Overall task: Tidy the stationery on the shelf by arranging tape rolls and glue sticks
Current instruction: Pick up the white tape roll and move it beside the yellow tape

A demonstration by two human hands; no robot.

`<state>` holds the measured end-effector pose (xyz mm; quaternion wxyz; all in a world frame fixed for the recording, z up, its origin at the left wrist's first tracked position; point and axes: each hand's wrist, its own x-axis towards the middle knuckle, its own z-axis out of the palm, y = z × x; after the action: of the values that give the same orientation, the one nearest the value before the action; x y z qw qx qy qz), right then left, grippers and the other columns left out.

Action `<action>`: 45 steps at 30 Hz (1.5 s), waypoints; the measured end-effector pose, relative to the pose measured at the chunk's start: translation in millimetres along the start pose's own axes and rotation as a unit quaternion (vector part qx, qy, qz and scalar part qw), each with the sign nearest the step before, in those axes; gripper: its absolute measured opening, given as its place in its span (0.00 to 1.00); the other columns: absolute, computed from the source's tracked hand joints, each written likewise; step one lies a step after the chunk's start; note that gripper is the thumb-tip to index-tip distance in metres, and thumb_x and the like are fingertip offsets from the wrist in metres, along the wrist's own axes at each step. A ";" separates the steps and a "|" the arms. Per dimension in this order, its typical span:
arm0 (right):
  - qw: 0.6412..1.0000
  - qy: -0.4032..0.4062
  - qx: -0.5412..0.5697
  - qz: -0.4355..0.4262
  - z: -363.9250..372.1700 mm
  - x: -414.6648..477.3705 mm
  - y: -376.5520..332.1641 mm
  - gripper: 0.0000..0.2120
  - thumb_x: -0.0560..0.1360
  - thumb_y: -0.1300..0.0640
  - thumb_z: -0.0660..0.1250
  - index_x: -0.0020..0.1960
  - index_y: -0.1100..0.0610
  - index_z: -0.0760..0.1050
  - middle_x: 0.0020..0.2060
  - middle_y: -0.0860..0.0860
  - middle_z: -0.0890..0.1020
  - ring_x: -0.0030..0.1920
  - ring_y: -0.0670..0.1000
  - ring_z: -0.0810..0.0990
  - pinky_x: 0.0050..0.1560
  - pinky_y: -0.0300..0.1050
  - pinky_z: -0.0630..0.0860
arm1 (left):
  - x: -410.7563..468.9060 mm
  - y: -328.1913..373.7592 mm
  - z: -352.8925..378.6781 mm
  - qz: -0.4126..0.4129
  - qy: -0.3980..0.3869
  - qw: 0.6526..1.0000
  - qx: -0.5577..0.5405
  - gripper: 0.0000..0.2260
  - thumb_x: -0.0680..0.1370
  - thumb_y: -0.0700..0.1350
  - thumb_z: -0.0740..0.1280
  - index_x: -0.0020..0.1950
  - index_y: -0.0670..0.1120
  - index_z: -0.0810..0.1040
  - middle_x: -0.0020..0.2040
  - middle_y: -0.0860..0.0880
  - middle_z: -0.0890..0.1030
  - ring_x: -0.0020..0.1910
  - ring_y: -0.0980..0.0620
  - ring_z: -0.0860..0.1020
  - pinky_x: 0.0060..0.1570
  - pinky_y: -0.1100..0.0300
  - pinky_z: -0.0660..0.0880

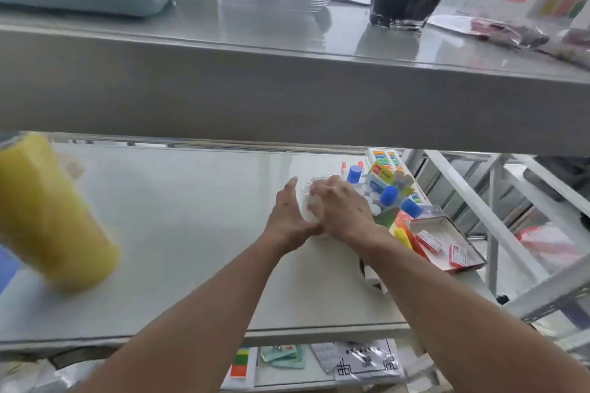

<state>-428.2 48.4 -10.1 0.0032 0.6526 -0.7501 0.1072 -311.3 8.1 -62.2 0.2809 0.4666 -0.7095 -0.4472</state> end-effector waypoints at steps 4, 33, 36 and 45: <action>0.998 0.028 0.036 -0.041 -5.1 3.3 13.4 0.11 0.79 0.55 0.65 0.59 0.53 0.81 0.51 0.58 0.81 0.48 0.60 0.82 0.49 0.52 0.79 | 12.9 7.8 16.6 0.017 0.011 1.000 -0.013 0.55 0.61 0.50 0.82 0.80 0.53 0.51 0.77 0.51 0.59 0.73 0.52 0.65 0.58 0.63 0.66; 0.985 -0.056 -0.163 0.007 55.9 -71.6 29.4 0.14 0.77 0.55 0.63 0.57 0.61 0.78 0.53 0.58 0.80 0.52 0.57 0.78 0.54 0.48 0.77 | -71.7 -46.8 -71.7 0.052 0.147 0.986 0.056 0.49 0.60 0.56 0.82 0.75 0.52 0.63 0.68 0.51 0.70 0.62 0.54 0.72 0.58 0.63 0.67; 0.998 -0.025 -0.063 0.018 42.2 -68.8 11.1 0.11 0.75 0.56 0.64 0.55 0.60 0.75 0.52 0.57 0.79 0.53 0.56 0.77 0.55 0.48 0.77 | -84.0 -52.2 -88.0 0.059 0.125 0.989 0.053 0.50 0.59 0.59 0.82 0.76 0.53 0.62 0.68 0.52 0.71 0.62 0.55 0.72 0.59 0.63 0.68; 0.908 -0.130 0.398 -0.021 84.4 -54.1 -129.7 0.42 0.64 0.53 0.81 0.73 0.48 0.65 0.66 0.49 0.78 0.62 0.48 0.78 0.63 0.42 0.74 | -113.9 -87.7 -165.1 0.021 0.139 0.989 0.043 0.55 0.53 0.64 0.79 0.76 0.56 0.60 0.68 0.54 0.73 0.63 0.54 0.74 0.56 0.65 0.68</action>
<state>-281.7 71.1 -80.0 -0.3526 0.6233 -0.6248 0.3112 -94.3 36.2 -65.7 0.3661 0.5208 -0.6920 -0.3405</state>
